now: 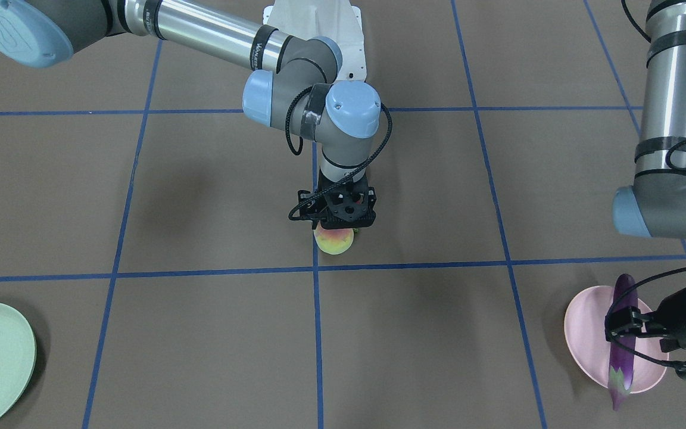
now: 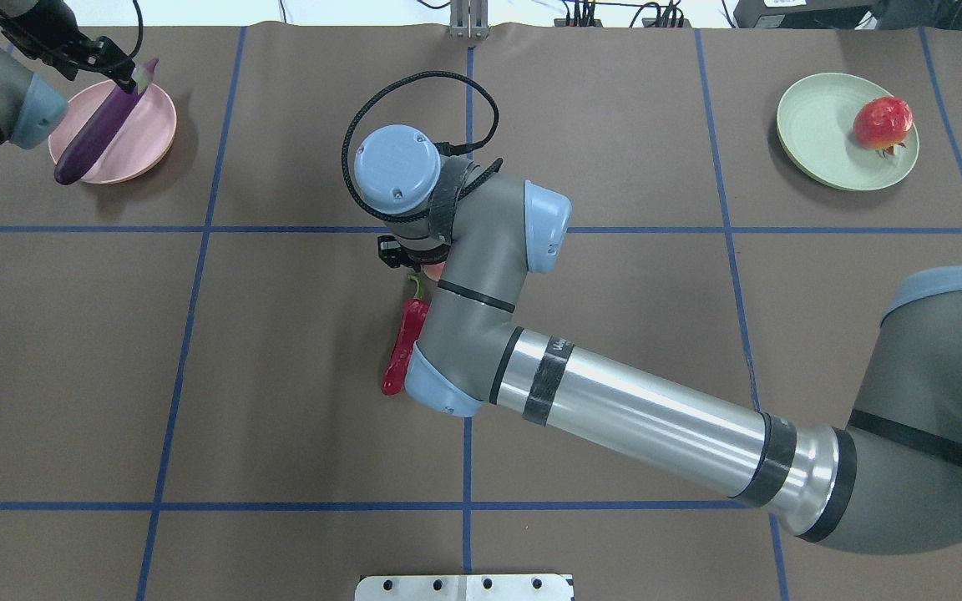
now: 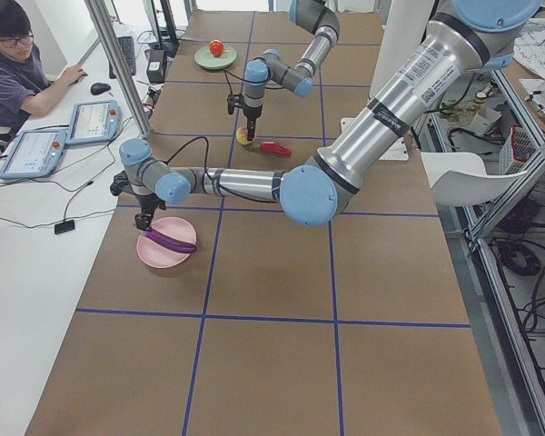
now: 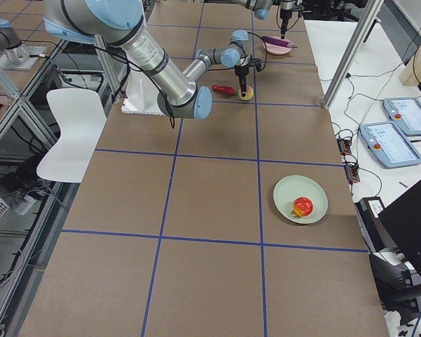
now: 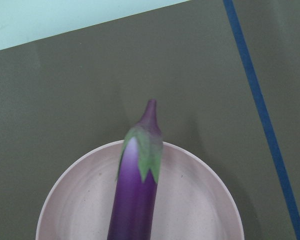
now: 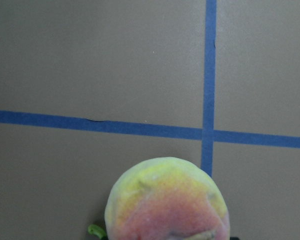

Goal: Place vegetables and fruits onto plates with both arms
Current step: 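Grasp the yellow-red peach with the right gripper and lift it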

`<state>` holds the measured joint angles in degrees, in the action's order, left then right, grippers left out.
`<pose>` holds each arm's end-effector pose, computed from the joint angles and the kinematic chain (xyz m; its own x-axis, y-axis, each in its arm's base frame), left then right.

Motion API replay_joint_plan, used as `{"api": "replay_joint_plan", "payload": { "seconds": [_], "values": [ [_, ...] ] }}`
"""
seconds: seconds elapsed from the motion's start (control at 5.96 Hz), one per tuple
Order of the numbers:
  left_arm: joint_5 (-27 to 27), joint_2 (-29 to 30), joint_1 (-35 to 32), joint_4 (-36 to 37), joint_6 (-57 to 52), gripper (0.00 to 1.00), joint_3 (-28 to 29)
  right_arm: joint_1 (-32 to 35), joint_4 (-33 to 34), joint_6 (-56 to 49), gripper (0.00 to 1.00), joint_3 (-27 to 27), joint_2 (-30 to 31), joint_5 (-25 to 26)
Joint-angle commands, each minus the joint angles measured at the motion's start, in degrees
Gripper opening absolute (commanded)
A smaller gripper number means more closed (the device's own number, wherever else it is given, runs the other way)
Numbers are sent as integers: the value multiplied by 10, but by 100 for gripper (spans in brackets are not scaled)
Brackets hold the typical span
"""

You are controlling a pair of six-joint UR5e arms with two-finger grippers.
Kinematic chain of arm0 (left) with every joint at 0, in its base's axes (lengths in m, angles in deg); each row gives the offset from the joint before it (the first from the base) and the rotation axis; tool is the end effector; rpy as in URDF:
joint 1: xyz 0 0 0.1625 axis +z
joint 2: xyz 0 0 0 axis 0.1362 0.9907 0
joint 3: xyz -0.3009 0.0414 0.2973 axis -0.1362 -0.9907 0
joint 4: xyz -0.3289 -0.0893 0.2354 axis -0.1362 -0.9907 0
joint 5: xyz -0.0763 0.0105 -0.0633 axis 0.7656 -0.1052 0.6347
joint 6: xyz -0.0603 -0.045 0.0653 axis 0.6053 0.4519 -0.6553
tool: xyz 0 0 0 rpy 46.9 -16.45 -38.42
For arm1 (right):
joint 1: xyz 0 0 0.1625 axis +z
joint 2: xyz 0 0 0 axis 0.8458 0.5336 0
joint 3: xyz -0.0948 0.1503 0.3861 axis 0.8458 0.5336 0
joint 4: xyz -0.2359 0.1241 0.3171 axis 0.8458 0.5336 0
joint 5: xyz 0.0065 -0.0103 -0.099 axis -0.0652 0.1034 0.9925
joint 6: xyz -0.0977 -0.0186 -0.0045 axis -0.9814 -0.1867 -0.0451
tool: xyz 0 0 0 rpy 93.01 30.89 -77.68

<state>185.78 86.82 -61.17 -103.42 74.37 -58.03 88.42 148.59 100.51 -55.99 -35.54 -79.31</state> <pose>0.2184 -0.7702 0.4912 0.7003 0.2542 -0.6671 -0.0848 0.9575 0.2758 -0.6462 -0.5162 0.1450 0.7671 -0.0624 0.6385 -0.0543 0.9854 0.1614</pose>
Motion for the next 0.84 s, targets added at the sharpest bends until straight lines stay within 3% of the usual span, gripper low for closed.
{"api": "replay_joint_plan", "payload": {
  "seconds": [0.0, 0.34, 0.5, 0.67],
  "values": [
    [0, -5, 1, -1, 42, 100, -27, 66, 4, -50, 0, -68, 42, -64],
    [9, -26, 37, 0, 198, 100, -126, 181, -1, -178, 0, -104, 99, -162],
    [2, -26, 87, 3, 270, 100, -169, 231, -4, -242, 0, -105, 126, -198],
    [-2, -22, 131, 4, 317, 100, -191, 275, -5, -323, 0, -105, 163, -198]
  ]
}}
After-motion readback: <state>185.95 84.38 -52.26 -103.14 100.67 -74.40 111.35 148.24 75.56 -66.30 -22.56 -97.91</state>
